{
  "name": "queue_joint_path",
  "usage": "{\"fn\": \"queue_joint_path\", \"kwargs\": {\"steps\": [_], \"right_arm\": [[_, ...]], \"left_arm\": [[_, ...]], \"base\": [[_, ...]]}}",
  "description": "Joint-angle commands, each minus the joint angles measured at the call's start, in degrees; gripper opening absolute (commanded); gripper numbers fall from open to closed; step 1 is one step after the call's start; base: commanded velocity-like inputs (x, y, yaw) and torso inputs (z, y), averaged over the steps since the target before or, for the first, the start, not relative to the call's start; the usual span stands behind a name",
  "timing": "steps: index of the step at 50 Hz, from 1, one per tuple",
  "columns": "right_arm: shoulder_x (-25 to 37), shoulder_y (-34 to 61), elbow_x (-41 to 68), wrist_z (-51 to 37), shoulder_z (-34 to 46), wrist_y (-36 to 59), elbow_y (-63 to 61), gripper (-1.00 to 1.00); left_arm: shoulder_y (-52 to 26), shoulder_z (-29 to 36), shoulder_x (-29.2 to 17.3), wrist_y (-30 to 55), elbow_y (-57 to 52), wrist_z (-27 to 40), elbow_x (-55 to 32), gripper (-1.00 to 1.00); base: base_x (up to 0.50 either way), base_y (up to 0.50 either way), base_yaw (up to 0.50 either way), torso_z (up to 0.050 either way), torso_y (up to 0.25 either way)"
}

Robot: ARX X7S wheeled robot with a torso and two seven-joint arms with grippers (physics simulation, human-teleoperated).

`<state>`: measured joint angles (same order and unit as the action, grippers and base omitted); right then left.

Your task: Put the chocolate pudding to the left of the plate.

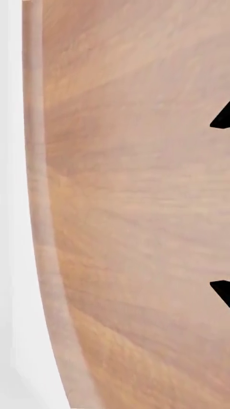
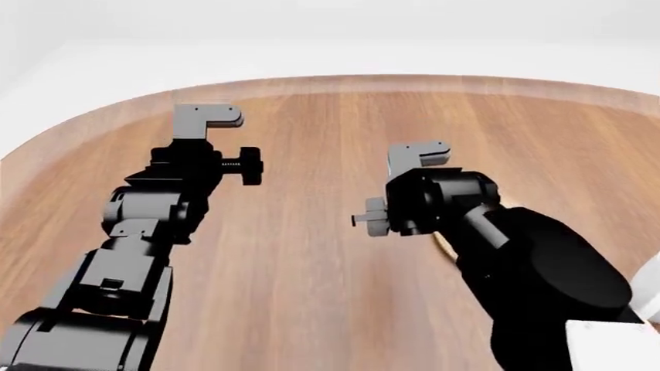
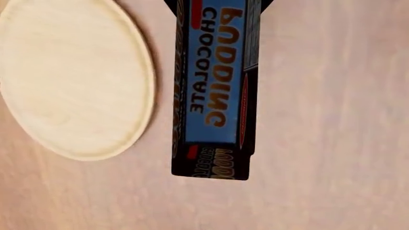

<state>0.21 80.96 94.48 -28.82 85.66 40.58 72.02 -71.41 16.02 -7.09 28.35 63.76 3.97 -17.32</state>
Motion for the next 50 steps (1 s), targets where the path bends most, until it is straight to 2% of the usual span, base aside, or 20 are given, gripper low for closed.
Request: {"fn": "queue_joint_path", "kwargs": {"steps": [1,9,27,40,50], "right_arm": [[-0.2,1.33,4.71,2.23,6.2,-1.07,1.23,-1.0],[-0.2,1.93,5.36,2.94,6.87,-1.17,0.96,-1.0],[-0.21,2.3,6.36,4.64,7.33,-0.92,0.77,-1.0],[-0.2,2.95,7.04,3.74,7.68,-1.49,1.45,-1.0],[-0.2,3.42,7.66,3.54,8.04,-1.93,1.55,-1.0]], "left_arm": [[-1.09,0.23,0.29,-0.62,2.25,-0.37,0.02,1.0],[-0.2,0.2,-0.19,1.09,-0.64,-0.03,-0.42,1.0],[-1.25,0.47,-0.36,3.61,-2.9,0.29,-0.89,1.0],[-1.34,0.98,-0.09,2.64,-1.77,0.4,-0.58,1.0],[-0.91,0.75,-0.42,3.09,-2.97,0.33,-1.14,1.0]], "base": [[0.0,0.0,0.0,0.0,-0.25],[0.0,0.0,0.0,0.0,-0.232],[0.0,0.0,0.0,0.0,-0.008],[0.0,0.0,0.0,0.0,-0.225],[0.0,0.0,0.0,0.0,-0.017]]}}
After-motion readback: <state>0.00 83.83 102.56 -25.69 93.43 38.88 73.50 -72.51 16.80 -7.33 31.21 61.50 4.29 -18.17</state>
